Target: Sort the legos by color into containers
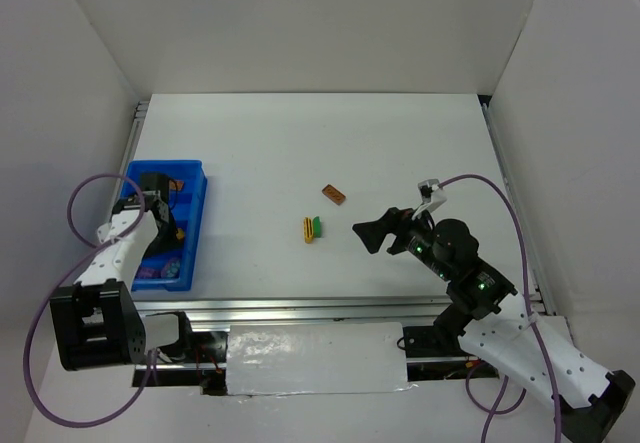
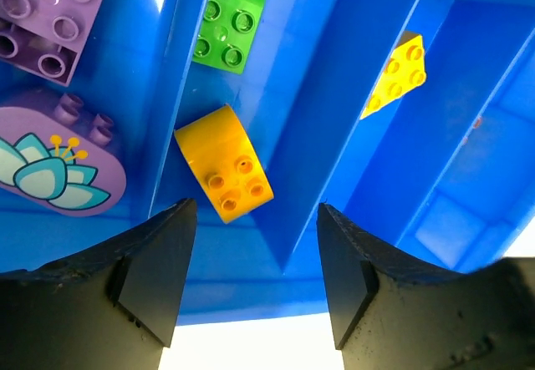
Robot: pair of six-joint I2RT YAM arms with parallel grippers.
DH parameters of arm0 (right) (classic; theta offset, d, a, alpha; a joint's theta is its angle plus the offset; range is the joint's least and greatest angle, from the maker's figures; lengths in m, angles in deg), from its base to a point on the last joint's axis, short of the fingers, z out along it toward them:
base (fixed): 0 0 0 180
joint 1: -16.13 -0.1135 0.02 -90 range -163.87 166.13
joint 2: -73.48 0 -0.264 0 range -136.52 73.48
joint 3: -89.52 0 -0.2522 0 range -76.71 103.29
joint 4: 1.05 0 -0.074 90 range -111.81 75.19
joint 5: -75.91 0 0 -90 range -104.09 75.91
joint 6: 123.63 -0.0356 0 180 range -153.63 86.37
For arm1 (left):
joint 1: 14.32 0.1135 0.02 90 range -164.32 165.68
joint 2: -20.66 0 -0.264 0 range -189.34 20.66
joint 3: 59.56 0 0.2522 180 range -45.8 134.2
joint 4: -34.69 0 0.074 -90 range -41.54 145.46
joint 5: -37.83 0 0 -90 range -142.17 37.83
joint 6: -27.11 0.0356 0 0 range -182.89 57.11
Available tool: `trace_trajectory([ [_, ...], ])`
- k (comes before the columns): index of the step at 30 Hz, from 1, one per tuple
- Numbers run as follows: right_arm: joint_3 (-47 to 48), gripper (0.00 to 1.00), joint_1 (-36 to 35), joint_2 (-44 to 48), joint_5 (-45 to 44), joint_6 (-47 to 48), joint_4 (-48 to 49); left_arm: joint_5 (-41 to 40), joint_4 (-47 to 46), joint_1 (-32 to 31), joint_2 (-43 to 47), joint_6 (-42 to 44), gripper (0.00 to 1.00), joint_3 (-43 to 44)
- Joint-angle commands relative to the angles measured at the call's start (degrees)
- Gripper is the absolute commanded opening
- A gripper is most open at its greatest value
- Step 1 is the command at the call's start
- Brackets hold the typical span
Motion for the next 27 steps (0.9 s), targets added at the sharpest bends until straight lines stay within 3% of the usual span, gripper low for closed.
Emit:
trace_trajectory([
  [1, -0.1, 1.0, -0.78, 0.79, -1.55, 0.81, 1.92, -1.6, 0.54, 0.51, -1.96, -0.49, 0.71, 1.73],
  [10, -0.18, 1.0, -0.87, 0.09, -1.29, 0.81, 2.35, 1.48, -0.43, 0.43, -6.53, -0.58, 0.69, 2.44],
  [14, -0.18, 1.0, -0.87, 0.0, -1.29, 0.81, 2.27, 1.13, -2.28, 0.6, -6.27, -1.02, 0.8, 0.15],
  [17, -0.27, 1.0, -0.87, 0.0, -1.03, 0.81, 2.18, 0.34, -2.54, 0.69, -7.5, -0.84, 0.83, -0.12],
  [22, -0.27, 1.0, -0.87, -0.08, -1.03, 0.81, 2.27, -0.63, -2.98, 1.04, -10.05, -0.05, 0.83, 0.15],
  [27, -0.36, 1.0, -0.96, -0.44, -1.03, 0.81, 2.44, -0.45, -3.42, 1.22, -11.37, 0.21, 0.77, -0.29],
])
